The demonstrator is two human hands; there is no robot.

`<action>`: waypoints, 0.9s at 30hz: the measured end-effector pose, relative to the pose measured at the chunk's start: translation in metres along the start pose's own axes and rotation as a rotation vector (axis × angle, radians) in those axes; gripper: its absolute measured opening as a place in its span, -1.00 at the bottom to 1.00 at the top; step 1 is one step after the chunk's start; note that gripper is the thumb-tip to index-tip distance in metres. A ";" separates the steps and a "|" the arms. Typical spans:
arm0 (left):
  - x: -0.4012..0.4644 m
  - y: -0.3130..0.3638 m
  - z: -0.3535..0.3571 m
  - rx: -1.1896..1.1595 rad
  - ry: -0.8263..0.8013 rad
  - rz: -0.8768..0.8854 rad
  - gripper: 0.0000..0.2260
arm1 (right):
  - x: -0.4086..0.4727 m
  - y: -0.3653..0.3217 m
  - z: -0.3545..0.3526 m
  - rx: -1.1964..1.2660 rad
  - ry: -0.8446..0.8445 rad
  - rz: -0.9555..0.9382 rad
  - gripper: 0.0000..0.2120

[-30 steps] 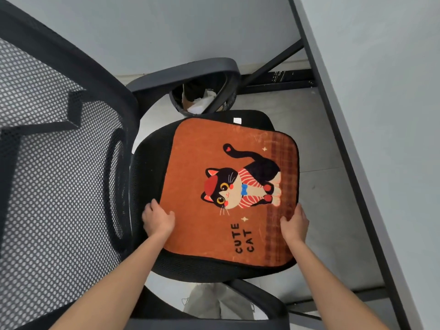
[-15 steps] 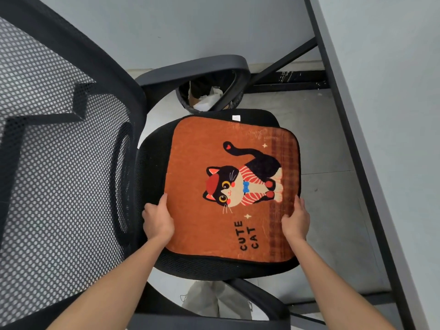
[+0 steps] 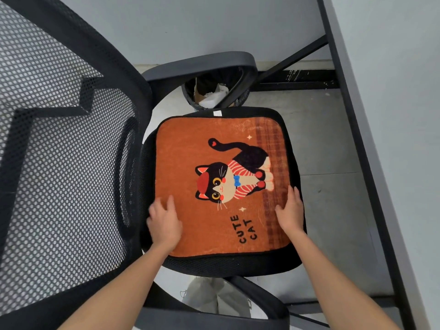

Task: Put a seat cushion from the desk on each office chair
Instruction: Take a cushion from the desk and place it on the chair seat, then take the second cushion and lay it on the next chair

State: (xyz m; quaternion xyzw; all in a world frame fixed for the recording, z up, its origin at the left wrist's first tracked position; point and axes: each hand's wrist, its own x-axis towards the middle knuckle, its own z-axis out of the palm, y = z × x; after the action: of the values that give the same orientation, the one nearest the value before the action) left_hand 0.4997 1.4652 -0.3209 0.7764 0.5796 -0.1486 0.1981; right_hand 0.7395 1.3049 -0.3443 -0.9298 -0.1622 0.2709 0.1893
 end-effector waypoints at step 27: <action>-0.134 0.048 -0.083 -0.567 -0.371 0.227 -0.75 | -0.180 -0.028 -0.080 0.312 -0.132 0.075 -0.56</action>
State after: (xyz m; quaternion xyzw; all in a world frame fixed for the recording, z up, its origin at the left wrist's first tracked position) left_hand 0.5072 1.3805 -0.1794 0.7097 0.4619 -0.0973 0.5230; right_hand 0.6352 1.2355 -0.1897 -0.8747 -0.0954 0.3600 0.3102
